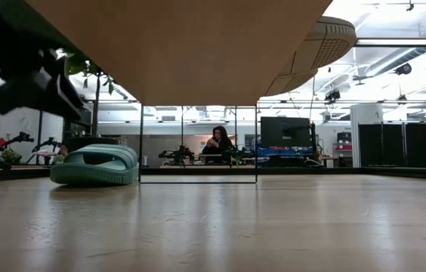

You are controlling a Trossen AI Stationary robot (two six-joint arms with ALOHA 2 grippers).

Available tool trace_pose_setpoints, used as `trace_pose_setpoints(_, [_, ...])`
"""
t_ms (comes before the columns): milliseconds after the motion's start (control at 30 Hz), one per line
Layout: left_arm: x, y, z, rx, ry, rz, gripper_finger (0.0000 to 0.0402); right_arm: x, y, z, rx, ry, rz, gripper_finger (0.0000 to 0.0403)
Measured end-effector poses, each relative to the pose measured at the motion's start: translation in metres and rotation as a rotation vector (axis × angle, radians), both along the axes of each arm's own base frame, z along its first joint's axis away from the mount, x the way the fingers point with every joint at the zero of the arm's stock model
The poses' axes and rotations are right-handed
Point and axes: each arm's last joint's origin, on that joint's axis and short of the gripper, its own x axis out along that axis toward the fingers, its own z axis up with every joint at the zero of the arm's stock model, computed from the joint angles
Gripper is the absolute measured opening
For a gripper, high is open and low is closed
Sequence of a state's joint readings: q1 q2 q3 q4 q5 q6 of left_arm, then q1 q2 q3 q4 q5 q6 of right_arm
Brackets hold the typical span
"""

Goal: Pick and place slides into the shelf
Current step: Put the green slipper on the shelf

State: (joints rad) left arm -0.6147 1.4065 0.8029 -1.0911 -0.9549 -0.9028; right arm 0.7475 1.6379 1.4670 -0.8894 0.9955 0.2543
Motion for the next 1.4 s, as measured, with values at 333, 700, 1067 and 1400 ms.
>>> trace_pose_setpoints(333, [-0.019,0.01,0.022,-0.036,-0.049,-0.021,0.0173,0.0,0.0,0.0,0.009,-0.005,-0.005,0.0057])
trace_pose_setpoints(700, [-0.043,0.016,0.016,0.04,0.106,0.132,0.0173,0.0,0.0,0.0,0.029,-0.007,-0.012,0.0059])
trace_pose_setpoints(1067, [-0.045,-0.001,-0.023,0.205,0.264,0.156,0.0172,-0.001,0.0,-0.001,0.042,-0.007,-0.024,0.0061])
trace_pose_setpoints(1400, [-0.036,-0.014,-0.046,0.255,0.201,0.1,0.0173,-0.001,-0.001,-0.002,0.04,-0.005,-0.024,0.0057])
